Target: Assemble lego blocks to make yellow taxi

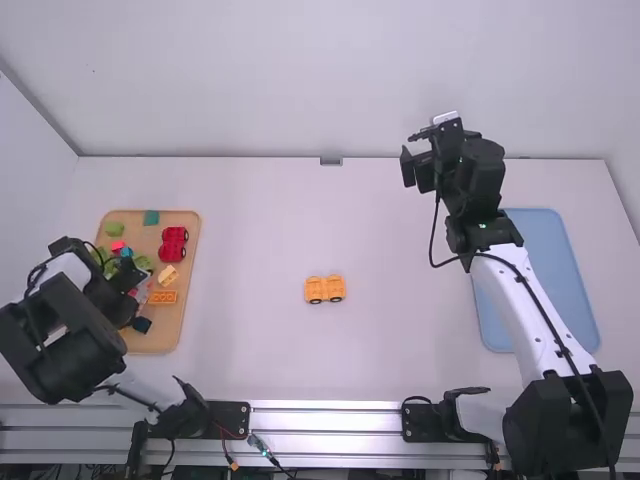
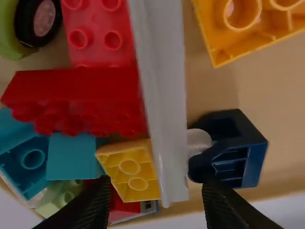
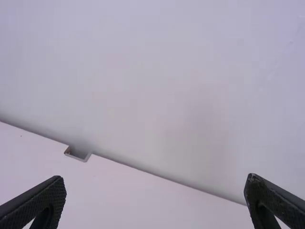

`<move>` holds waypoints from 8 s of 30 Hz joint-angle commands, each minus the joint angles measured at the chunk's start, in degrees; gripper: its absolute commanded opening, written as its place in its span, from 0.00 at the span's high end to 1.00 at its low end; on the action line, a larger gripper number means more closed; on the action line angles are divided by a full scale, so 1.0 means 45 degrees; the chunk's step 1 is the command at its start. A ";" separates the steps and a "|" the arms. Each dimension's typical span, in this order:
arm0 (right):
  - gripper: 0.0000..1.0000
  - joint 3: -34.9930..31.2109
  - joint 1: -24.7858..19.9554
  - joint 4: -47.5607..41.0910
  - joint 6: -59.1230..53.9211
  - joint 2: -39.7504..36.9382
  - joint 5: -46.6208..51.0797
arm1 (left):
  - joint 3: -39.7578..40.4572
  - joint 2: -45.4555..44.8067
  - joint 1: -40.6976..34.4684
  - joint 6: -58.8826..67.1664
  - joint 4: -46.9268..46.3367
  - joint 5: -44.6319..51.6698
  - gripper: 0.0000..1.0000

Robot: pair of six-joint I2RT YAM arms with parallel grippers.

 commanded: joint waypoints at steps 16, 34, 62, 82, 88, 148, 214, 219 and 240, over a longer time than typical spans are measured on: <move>0.01 0.0505 -0.0034 0.0126 0.0078 0.0039 -0.0049 | 0.1234 0.0301 0.1977 -0.1020 -0.1316 0.1627 0.46; 0.01 0.0505 -0.0029 0.0102 0.0078 0.0039 -0.0053 | -0.0389 0.0301 0.2142 -0.1088 0.0937 0.1885 0.43; 0.01 0.0505 -0.0044 0.0685 0.0078 0.0039 -0.0049 | 0.0928 0.0301 0.1889 -0.3623 -0.0738 0.0913 0.44; 0.01 0.0505 -0.0034 0.0690 0.0073 0.0039 -0.0442 | 0.0214 0.0826 0.1928 -0.3429 0.0350 0.1248 0.44; 0.01 0.0505 -0.0024 0.0675 0.0073 0.0039 -0.0432 | 0.0219 0.1200 0.1865 -0.3419 0.0481 0.1239 0.43; 0.01 0.0505 -0.0044 0.1753 0.2297 0.0651 -0.1894 | 0.0253 -0.3735 -0.0413 -0.5707 0.1962 0.6795 0.87; 0.47 0.0612 0.1399 0.3866 0.1598 0.4998 -1.6723 | 0.0243 0.1044 -1.1623 -1.4489 1.8336 1.9749 0.97; 0.53 0.0612 0.1389 0.3871 0.1588 0.4998 -1.6582 | 0.0243 0.1044 -1.1589 -1.4523 1.8311 1.9526 0.96; 0.86 0.0894 0.1137 0.2686 0.1982 0.4906 -1.1171 | 0.0243 0.1044 -1.1555 -1.2959 1.6529 1.9161 0.01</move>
